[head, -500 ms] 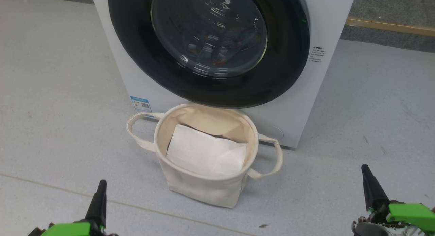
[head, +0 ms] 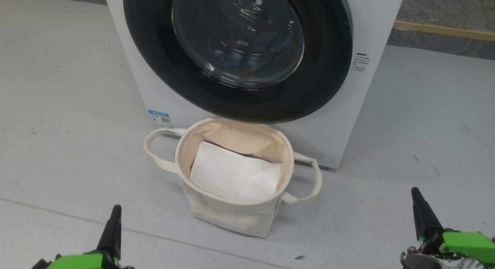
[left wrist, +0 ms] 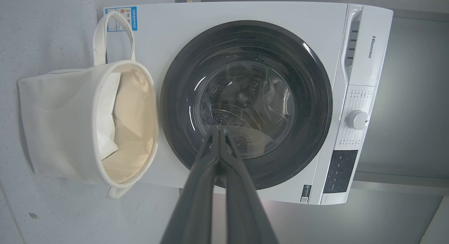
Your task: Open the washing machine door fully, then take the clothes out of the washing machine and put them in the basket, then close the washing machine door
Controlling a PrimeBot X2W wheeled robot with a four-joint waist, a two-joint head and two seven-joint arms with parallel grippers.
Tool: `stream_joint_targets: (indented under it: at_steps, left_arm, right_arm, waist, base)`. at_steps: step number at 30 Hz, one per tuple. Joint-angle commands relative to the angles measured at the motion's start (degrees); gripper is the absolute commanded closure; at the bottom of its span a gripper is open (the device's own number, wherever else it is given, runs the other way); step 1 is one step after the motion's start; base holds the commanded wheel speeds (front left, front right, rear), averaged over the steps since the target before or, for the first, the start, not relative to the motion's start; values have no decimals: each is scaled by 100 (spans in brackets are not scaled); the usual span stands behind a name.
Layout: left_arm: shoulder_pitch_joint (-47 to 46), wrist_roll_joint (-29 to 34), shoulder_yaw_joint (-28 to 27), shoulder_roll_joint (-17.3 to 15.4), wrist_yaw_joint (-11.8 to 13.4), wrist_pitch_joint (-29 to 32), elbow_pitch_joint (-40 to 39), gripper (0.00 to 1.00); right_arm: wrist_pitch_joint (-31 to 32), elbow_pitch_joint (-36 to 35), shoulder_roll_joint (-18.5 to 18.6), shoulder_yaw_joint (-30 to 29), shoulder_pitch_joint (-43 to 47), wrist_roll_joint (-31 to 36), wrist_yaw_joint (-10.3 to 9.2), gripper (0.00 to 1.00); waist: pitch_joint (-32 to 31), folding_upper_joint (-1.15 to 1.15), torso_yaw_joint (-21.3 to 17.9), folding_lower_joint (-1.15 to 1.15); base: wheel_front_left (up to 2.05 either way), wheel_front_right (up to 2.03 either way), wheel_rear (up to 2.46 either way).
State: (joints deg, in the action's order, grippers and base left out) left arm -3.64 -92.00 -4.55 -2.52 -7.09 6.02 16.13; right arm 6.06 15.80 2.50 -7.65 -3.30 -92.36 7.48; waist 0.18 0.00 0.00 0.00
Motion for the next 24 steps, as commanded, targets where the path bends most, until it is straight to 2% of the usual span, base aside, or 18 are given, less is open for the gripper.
stream_joint_targets:
  at_steps: [1, 24]
  left_arm:
    - [-254, -19, -194, -36, -40, 45, -211, 100]
    - [-254, -19, -194, -36, -40, 45, -211, 100]
  right_arm:
    - [41, -178, 38, 116, -288, 17, 1, 100]
    - [41, -178, 38, 116, -288, 17, 1, 100]
  waist:
    - [0, 0, 0, 0]
    - [0, 0, 0, 0]
  base:
    - [0, 0, 0]
    - [0, 0, 0]
